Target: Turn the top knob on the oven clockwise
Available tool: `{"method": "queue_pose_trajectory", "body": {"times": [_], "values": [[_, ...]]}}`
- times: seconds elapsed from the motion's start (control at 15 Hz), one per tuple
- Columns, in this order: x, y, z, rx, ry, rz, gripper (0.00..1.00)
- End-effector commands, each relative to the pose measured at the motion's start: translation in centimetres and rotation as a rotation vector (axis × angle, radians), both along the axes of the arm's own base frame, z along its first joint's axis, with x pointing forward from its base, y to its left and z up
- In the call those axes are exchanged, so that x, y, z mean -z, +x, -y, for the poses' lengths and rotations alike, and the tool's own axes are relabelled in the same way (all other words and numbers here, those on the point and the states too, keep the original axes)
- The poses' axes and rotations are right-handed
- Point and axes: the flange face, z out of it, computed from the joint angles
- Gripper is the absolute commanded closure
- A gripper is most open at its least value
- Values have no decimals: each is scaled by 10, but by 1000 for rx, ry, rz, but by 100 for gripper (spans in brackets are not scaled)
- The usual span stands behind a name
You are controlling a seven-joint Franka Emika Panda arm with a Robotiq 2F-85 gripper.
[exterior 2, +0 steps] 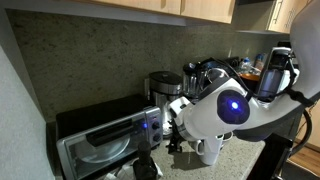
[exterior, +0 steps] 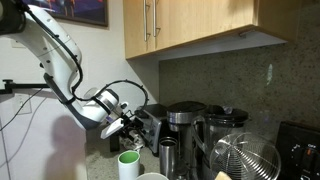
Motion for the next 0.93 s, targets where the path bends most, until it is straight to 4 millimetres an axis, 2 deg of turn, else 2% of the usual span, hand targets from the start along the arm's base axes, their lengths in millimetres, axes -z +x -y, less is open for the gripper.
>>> {"method": "queue_pose_trajectory", "body": {"times": [0.0, 0.87], "values": [[1, 1, -8, -32, 8, 62, 0], [19, 28, -26, -132, -39, 137, 0]]}}
